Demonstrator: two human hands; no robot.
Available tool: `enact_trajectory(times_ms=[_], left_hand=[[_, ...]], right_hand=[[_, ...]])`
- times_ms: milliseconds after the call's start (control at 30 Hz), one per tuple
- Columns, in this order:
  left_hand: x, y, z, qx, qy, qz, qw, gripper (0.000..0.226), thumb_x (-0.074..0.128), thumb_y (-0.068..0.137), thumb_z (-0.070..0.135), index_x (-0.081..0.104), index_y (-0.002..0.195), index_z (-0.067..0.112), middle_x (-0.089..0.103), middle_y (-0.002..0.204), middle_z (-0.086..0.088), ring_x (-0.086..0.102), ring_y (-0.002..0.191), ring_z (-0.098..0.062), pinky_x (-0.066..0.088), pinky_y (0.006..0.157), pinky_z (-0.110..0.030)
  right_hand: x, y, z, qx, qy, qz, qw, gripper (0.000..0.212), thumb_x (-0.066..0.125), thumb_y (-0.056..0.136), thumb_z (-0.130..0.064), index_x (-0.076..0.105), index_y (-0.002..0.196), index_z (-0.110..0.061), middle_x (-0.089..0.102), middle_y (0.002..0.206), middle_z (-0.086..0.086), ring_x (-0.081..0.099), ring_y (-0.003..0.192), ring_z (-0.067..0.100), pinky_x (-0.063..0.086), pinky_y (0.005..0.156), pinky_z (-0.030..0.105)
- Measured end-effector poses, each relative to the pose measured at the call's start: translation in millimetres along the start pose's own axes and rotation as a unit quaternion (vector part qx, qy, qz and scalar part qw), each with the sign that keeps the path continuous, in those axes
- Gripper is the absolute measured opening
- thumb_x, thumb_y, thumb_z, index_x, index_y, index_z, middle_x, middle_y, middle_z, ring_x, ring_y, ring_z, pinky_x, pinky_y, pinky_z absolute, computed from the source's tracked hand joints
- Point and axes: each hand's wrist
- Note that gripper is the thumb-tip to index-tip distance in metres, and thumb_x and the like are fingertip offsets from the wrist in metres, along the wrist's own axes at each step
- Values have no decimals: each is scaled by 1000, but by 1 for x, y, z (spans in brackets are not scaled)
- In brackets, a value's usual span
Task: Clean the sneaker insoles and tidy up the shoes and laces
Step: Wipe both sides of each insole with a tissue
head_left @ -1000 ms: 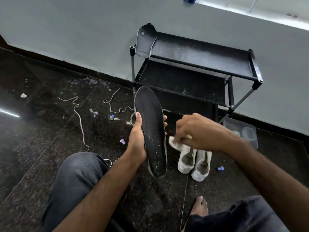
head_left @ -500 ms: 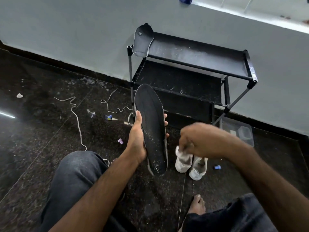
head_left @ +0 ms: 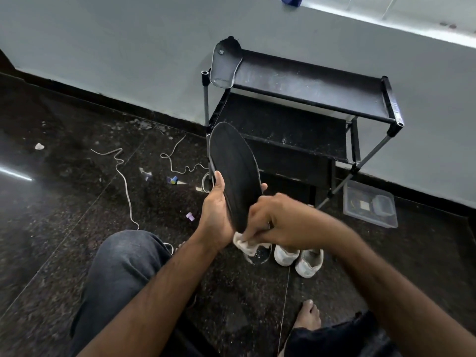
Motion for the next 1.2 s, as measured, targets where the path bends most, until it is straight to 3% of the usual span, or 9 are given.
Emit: enact_trajectory(times_ms=[100,233,333,467,567,700,933,1033,1200], left_hand=[[5,-1,-2,6,22,-18,1000,73,16,104,60,54,138,7,69,127,-18,67,119,-30,52,103,-46],[8,-1,-5,3,34,-15,999,71,18,105,59,59,135,10,68,131,-17,65,122,-30,55,99,-45],[5,0,-3,8,29,-2,1000,68,20,106,55,62,126,4,76,110,-14,74,103,-21,58,88,-33],[0,3,-1,10,34,0,999,74,19,103,63,61,132,10,72,124,-11,66,116,-27,48,104,-50],[0,6,-6,6,35,-14,999,75,19,103,64,56,138,9,68,132,-14,64,123,-28,46,108,-47],[5,4,-8,-5,53,-22,998,77,16,102,65,59,137,10,66,134,-17,63,125,-30,49,103,-48],[-4,9,-6,-14,31,2,999,82,20,101,67,60,135,5,67,131,-15,66,115,-26,52,102,-41],[1,9,-10,-20,45,-14,999,82,18,101,67,53,143,6,62,139,-19,60,127,-33,46,110,-51],[6,3,-9,-16,45,-10,999,70,22,104,61,64,129,11,71,125,-16,69,115,-26,58,93,-40]], right_hand=[[-29,-7,14,45,108,152,981,9,75,90,-24,77,95,-32,67,91,-15,62,91,0,51,80,16],[-5,26,24,91,-6,352,932,13,72,93,-23,80,102,-28,67,90,-13,57,90,12,49,82,37],[34,26,15,39,-85,299,950,16,65,93,-14,78,92,-23,62,84,-5,53,83,19,46,73,45],[9,-13,-1,-22,-18,-47,998,14,71,93,-22,79,91,-33,67,93,-12,55,91,2,46,88,23],[-19,-21,8,23,137,134,981,23,75,91,-24,71,84,-45,69,90,-15,65,91,2,54,82,20],[-4,13,26,105,-47,343,932,16,70,94,-22,77,107,-28,65,91,-12,55,90,12,45,81,32],[7,-8,4,22,-121,5,992,18,62,96,-21,78,100,-29,61,98,-8,51,101,12,41,90,35],[-23,-10,15,61,-20,157,985,12,67,96,-22,79,97,-24,63,92,-8,55,93,11,47,86,35],[1,33,18,98,-148,300,937,22,54,98,-19,75,105,-25,57,90,-4,51,90,20,36,76,34]])
Point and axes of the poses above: each hand's wrist, its own y-axis towards the middle knuckle, its own x-axis out of the palm, z = x × y
